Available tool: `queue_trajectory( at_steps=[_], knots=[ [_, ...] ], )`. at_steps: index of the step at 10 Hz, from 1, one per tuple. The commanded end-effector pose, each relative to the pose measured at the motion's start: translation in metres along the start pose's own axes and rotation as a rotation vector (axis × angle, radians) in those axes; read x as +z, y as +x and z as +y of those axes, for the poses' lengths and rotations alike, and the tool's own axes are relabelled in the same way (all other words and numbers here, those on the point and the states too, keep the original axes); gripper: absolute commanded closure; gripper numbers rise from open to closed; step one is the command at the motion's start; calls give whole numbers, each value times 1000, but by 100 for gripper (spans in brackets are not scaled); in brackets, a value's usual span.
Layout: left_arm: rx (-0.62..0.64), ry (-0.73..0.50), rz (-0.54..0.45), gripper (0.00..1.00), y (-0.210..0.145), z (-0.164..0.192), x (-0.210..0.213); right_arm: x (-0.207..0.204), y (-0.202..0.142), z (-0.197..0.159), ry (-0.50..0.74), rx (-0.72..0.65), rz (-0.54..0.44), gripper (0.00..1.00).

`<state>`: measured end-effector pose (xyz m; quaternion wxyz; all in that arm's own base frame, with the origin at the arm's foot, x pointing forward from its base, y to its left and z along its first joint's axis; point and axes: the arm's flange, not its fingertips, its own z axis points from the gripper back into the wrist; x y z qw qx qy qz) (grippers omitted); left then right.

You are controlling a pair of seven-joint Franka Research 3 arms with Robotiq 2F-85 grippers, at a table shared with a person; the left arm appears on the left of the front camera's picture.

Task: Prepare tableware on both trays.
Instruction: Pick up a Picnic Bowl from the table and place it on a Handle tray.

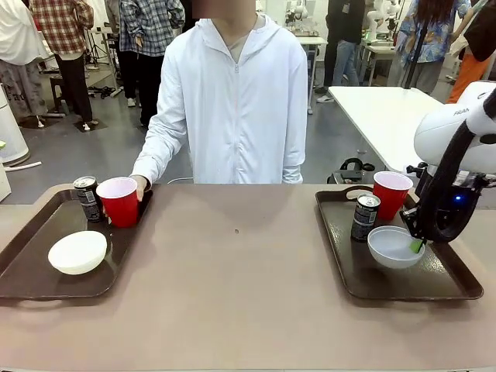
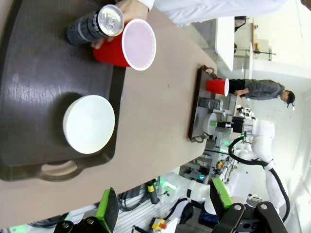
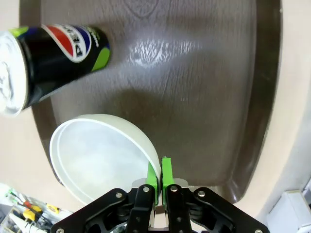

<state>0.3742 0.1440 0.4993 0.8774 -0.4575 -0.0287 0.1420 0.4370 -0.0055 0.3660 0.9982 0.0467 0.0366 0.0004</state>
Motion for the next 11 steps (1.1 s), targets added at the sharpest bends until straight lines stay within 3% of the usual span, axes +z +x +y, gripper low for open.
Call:
queue_trajectory(
  at_steps=[1,6,7,8,9,10,11],
  knots=[
    [-13,-9,1,0,-1,1,3,-7,16,-8,18,20,9,95],
    [-13,-9,1,0,-1,1,3,-13,21,-8,27,48,72,95],
    [-13,-9,1,0,-1,1,3,-11,20,-8,27,43,83,40],
    [-13,-9,1,0,-1,1,3,-8,16,-7,23,50,79,36],
    [-13,-9,1,0,-1,1,3,-5,13,-6,18,39,86,21],
    [-13,-9,1,0,-1,1,3,-1,7,-5,11,52,114,16],
    [-13,-9,1,0,-1,1,3,3,2,-3,-7,83,94,1]
  ],
)
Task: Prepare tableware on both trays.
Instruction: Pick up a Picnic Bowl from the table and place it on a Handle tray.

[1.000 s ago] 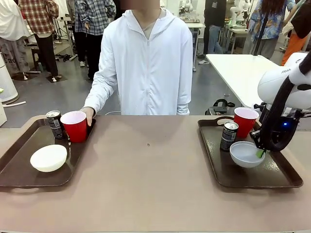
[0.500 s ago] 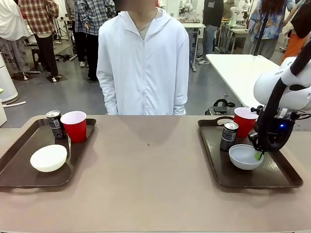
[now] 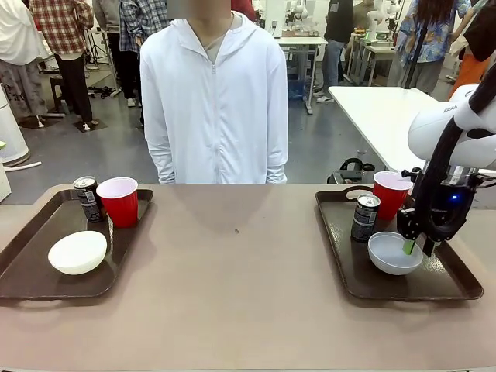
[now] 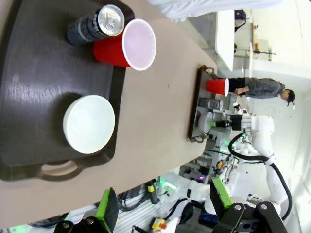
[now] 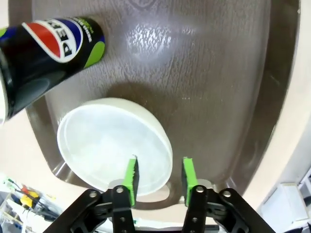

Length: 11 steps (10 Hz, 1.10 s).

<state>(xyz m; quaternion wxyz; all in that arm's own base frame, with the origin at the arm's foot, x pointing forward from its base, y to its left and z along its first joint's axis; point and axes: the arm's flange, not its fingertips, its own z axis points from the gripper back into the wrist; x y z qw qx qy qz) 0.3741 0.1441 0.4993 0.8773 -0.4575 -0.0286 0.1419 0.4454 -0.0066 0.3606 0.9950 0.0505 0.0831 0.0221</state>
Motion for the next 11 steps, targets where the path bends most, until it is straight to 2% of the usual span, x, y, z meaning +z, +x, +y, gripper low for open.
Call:
queue_trajectory(
  at_steps=[1,3,4,6,8,9,11],
  knots=[
    [-13,-9,0,0,-1,1,3,14,-17,1,-37,57,-5,0],
    [-13,-9,0,0,-1,1,3,36,-37,7,-91,60,-22,0],
    [-13,-9,0,0,-1,1,3,46,-47,9,-111,60,-30,19],
    [-13,-9,0,0,-1,1,3,69,-71,15,-159,88,-37,0],
    [-13,-9,0,0,-1,1,3,90,-82,20,-183,83,-14,0],
    [-13,-9,0,0,-1,1,3,98,-82,24,-185,105,-43,0],
    [-13,-9,0,0,-1,1,3,87,-79,18,-143,96,-32,0]
  ],
)
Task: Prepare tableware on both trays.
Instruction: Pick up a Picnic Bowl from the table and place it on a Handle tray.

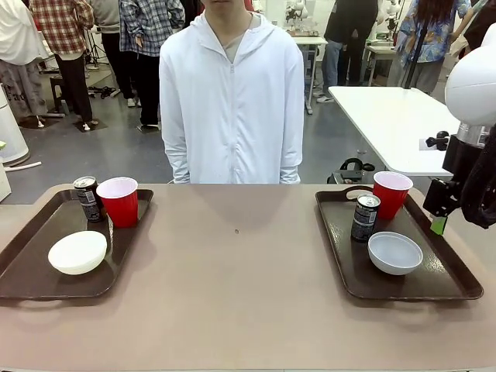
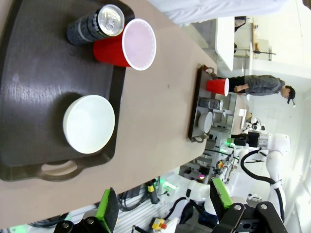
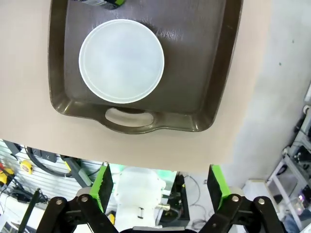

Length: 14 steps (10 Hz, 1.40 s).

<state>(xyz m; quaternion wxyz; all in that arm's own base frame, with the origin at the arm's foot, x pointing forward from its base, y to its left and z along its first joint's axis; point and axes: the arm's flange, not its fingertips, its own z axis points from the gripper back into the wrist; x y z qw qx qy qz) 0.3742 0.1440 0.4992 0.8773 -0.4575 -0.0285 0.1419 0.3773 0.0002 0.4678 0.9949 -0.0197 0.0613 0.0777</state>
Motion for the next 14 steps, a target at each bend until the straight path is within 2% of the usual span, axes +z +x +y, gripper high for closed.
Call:
queue_trajectory(
  at_steps=[1,12,13,14],
  knots=[
    [-13,-9,0,0,-1,1,3,-7,5,-2,7,-5,3,0],
    [-13,-9,0,0,-1,1,3,-5,2,-2,4,-2,13,0],
    [-13,-9,0,0,-1,1,3,-5,-21,-6,133,95,69,0],
    [-13,-9,0,0,-1,1,3,9,-30,-26,443,110,56,0]
  ],
)
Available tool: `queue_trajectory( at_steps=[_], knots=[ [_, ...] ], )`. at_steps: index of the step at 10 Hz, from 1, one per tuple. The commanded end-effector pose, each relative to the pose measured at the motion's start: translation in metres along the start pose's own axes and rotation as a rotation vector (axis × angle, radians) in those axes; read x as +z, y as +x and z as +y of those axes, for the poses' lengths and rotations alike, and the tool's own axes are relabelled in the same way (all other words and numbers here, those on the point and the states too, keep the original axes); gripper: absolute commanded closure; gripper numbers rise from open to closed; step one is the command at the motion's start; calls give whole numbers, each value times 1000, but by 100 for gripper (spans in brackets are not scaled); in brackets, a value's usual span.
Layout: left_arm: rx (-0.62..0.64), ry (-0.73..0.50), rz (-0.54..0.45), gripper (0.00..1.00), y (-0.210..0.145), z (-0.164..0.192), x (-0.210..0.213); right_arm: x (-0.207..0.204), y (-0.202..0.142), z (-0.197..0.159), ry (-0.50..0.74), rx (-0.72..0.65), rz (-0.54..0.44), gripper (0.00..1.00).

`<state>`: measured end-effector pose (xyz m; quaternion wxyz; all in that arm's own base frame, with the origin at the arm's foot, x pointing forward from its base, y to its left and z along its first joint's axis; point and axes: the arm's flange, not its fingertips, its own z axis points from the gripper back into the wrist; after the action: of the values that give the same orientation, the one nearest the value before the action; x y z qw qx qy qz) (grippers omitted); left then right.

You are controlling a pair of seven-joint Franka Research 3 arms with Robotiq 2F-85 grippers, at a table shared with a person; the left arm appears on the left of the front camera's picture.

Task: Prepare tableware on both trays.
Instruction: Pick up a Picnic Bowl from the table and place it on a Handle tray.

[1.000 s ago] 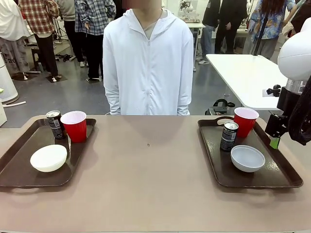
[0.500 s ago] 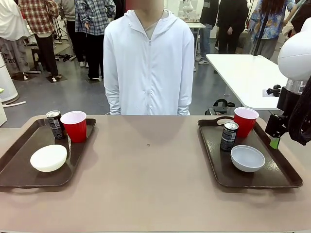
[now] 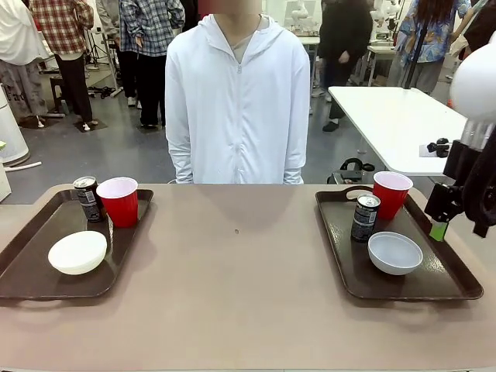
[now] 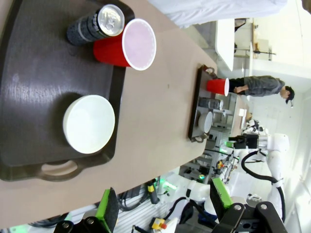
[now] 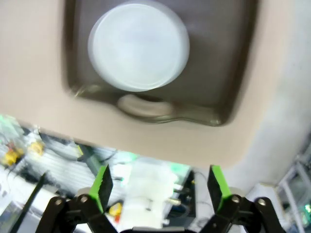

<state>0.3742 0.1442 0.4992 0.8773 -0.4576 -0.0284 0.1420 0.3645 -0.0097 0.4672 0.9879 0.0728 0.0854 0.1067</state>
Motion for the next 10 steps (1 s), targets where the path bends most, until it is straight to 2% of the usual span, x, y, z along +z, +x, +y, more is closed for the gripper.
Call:
queue_trajectory(
  at_steps=[1,2,3,5,6,7,8,10],
  knots=[
    [-13,-9,0,0,-1,1,3,31,-23,-41,524,-33,-93,0],
    [-13,-9,0,0,-1,1,3,42,-22,-70,731,-181,-189,0],
    [-13,-9,0,0,-1,1,3,45,-20,-94,870,-298,-229,0],
    [-13,-9,0,0,-1,1,3,49,-26,-134,1131,-222,-259,0],
    [-13,-9,0,0,-1,1,3,47,-27,-155,1266,-184,-323,0],
    [-13,-9,0,0,-1,1,3,37,-26,-165,1338,-92,-373,0],
    [-13,-9,0,0,-1,1,3,21,-23,-169,1348,23,-410,0],
    [-13,-9,0,0,-1,1,3,-3,-14,-167,1279,160,-390,0]
  ],
)
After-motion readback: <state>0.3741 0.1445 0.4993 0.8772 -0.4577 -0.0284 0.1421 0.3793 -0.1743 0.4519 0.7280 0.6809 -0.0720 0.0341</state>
